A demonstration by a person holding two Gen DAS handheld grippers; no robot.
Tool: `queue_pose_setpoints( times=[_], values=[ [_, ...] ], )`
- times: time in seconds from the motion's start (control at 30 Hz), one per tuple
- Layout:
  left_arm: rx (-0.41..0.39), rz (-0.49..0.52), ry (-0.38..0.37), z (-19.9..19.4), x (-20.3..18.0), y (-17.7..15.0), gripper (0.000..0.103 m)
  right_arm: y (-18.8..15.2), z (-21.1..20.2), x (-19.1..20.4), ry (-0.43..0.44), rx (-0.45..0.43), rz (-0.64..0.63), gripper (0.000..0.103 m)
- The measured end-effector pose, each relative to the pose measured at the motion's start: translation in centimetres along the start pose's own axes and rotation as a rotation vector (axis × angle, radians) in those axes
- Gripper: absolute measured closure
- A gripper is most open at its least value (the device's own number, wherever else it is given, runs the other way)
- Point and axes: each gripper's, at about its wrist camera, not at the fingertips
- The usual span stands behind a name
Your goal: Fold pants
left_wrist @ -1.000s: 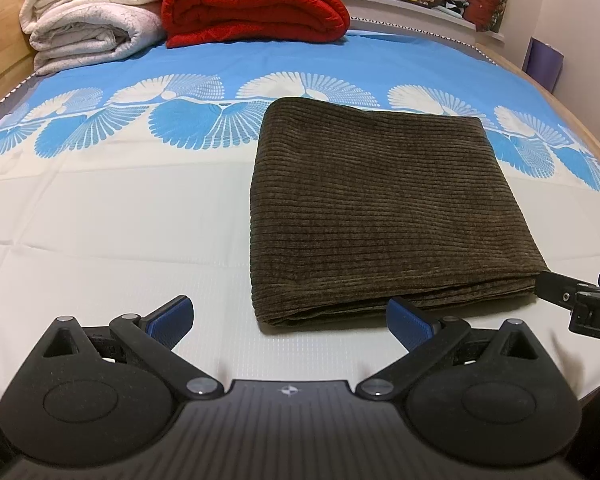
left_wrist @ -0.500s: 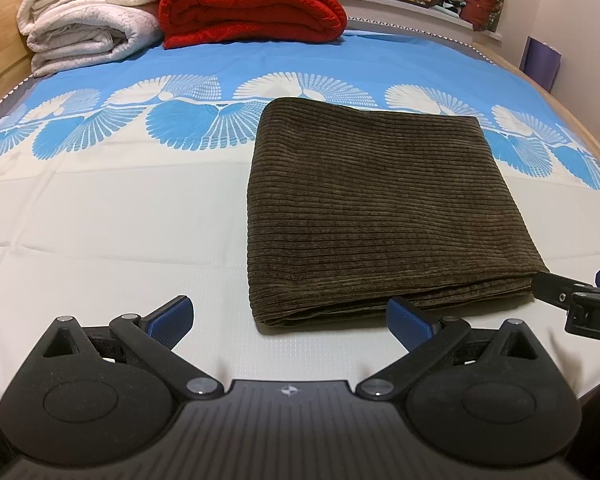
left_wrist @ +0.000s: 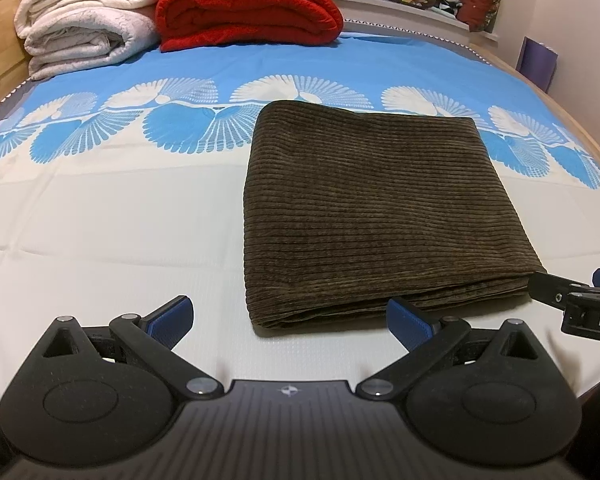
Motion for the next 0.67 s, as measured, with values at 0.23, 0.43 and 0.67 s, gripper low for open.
queue_pose_setpoints(
  times=[0.23,0.43,0.67],
  values=[
    [-0.003,0.000,-0.003,-0.05,0.03,0.01,0.000,0.01,0.00,-0.02,0.001,0.000,0.000,0.001],
    [-0.007,0.004,-0.008,-0.12,0.10,0.03,0.000,0.03,0.01,0.01,0.000,0.000,0.000,0.001],
    [-0.013,0.011,-0.014,-0.23,0.03,0.00,0.000,0.05,0.01,0.01,0.001,0.001,0.000,0.001]
  ],
)
Point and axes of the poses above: each gripper's, at about its wrist camera, not at the fingertips, and z roughly the way its jaws point, x to its left, y to its top, and after that the axes turned 1 degree about y, right-handed
